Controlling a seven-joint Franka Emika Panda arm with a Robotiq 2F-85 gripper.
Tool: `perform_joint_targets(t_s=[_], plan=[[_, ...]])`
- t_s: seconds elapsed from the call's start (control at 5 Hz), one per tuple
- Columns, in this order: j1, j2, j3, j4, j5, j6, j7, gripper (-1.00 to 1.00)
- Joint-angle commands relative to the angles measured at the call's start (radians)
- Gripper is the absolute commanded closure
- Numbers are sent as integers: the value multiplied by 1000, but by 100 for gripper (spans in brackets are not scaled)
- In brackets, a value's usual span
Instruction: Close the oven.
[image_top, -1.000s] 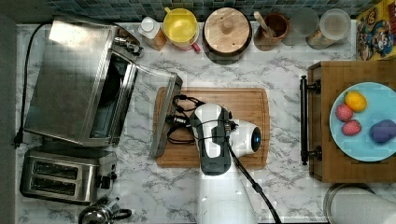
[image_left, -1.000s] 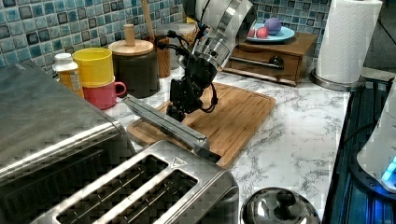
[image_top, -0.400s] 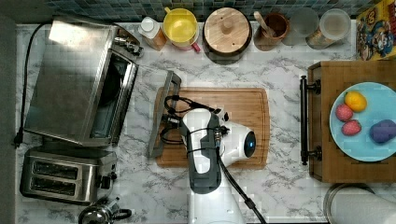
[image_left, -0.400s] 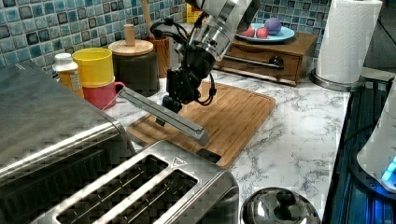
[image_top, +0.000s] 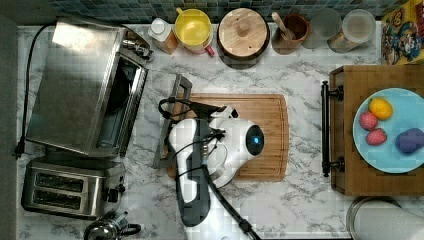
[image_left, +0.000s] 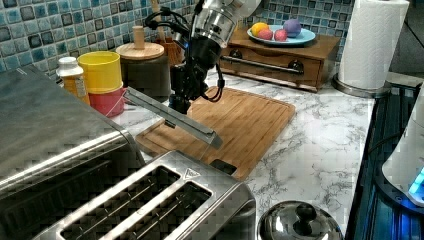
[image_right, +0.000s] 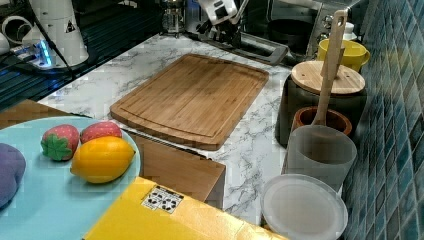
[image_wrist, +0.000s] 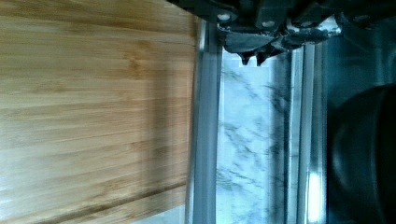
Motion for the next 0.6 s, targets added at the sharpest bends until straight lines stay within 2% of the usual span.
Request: perform_joint_targets(t_s=[0.2,0.4,0.6], plan=[[187,-82,157,230,-287,166,391,100],[158,-126,191,231,-171,149,332,100],[168,-173,208,226,-181,179,342,100]])
